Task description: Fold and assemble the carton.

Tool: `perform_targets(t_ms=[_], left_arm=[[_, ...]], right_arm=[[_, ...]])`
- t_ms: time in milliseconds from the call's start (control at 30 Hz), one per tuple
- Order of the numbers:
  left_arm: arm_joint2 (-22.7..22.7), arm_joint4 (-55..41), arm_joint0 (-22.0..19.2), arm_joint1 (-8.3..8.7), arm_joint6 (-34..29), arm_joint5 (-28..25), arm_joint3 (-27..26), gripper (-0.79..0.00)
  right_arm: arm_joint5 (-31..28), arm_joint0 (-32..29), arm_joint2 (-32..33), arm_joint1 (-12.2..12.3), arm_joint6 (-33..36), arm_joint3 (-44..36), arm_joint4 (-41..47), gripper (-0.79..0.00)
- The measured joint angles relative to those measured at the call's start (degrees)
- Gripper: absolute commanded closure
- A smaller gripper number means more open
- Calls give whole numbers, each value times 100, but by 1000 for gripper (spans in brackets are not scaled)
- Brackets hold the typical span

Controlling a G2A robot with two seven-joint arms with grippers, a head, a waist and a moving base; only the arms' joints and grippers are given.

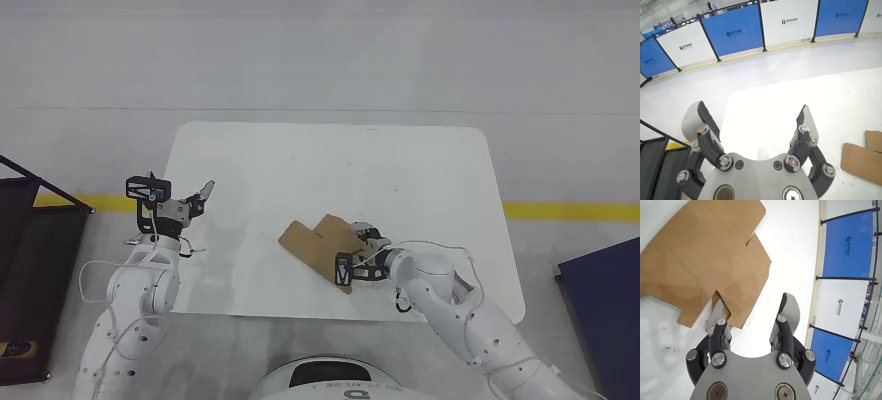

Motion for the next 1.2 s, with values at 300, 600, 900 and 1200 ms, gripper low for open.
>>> perform_targets(t_ms=[300, 600, 900, 1200], left_arm=[[0, 0, 0, 0, 0, 0, 0, -785], [0, 0, 0, 0, 0, 0, 0, -785], [0, 0, 0, 0, 0, 0, 0, -785], [0, 0, 0, 0, 0, 0, 0, -785]], right_arm=[[72, 106, -213, -30, -199, 164, -372, -523], [420, 375, -570, -154, -356, 559, -676, -391], [919, 674, -902, -334, -620, 1212, -708, -256], [1404, 746, -869, -424, -467, 1385, -698, -336]])
